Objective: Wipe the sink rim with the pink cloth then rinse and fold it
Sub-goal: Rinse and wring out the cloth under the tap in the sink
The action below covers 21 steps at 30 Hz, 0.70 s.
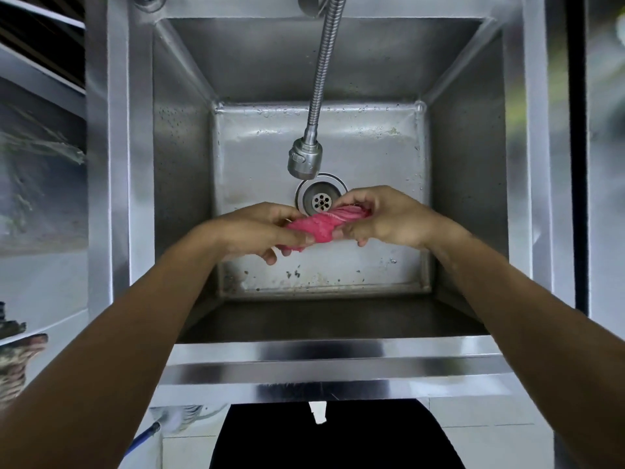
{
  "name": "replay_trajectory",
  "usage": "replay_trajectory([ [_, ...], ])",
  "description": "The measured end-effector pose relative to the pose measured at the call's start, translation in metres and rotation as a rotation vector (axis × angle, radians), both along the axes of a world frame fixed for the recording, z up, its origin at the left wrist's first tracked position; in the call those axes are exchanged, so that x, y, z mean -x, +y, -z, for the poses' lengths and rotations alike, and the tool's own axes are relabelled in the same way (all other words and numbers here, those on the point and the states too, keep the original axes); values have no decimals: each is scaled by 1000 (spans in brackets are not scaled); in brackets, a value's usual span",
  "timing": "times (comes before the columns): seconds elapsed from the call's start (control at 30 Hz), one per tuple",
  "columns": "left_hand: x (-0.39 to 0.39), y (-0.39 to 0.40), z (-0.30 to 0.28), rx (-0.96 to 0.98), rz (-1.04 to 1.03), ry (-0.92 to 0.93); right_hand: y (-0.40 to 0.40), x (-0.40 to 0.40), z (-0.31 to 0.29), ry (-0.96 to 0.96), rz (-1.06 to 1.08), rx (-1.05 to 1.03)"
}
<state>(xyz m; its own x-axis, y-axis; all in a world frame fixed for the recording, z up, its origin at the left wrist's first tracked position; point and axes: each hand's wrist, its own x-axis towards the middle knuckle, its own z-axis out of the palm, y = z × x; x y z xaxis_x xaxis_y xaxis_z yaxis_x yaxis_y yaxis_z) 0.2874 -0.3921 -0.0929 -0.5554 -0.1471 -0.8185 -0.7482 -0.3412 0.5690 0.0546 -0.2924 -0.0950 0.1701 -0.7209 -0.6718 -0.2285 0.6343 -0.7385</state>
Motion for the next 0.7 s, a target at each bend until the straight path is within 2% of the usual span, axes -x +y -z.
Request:
replay_trajectory([
  [0.07, -5, 5, 5, 48, -135, 47, 11, -9, 5, 16, 206, 28],
  [0.13, -3, 13, 7, 267, -167, 121, 16, -20, 7, 164, 341, -4],
  [0.2, 5, 27, 5, 449, -195, 186, 16, -30, 5, 215, 390, -157],
  [0.23, 8, 32, 3, 471, -234, 191, 17, -34, 3, 166, 397, -242],
  [0.3, 8, 36, -4, 417, -277, 158, 17, -35, -5, 93, 352, -305],
  [0.37, -1, 33, -9, 279, -293, 130, 15, -33, -13, 9, 347, -196],
  [0.47, -12, 24, -19, 10, -447, 151, 21, -26, -24, -333, 371, -31],
  [0.5, -13, 22, -22, -47, -506, 160, 23, -26, -25, -338, 337, 21],
  [0.57, -13, 18, -30, -83, -529, 163, 25, -31, -27, -196, 346, 107],
  [0.63, -13, 18, -37, -37, -432, 159, 25, -37, -29, -93, 398, 98],
  [0.7, -13, 20, -41, 38, -397, 160, 29, -42, -27, -94, 431, 52],
])
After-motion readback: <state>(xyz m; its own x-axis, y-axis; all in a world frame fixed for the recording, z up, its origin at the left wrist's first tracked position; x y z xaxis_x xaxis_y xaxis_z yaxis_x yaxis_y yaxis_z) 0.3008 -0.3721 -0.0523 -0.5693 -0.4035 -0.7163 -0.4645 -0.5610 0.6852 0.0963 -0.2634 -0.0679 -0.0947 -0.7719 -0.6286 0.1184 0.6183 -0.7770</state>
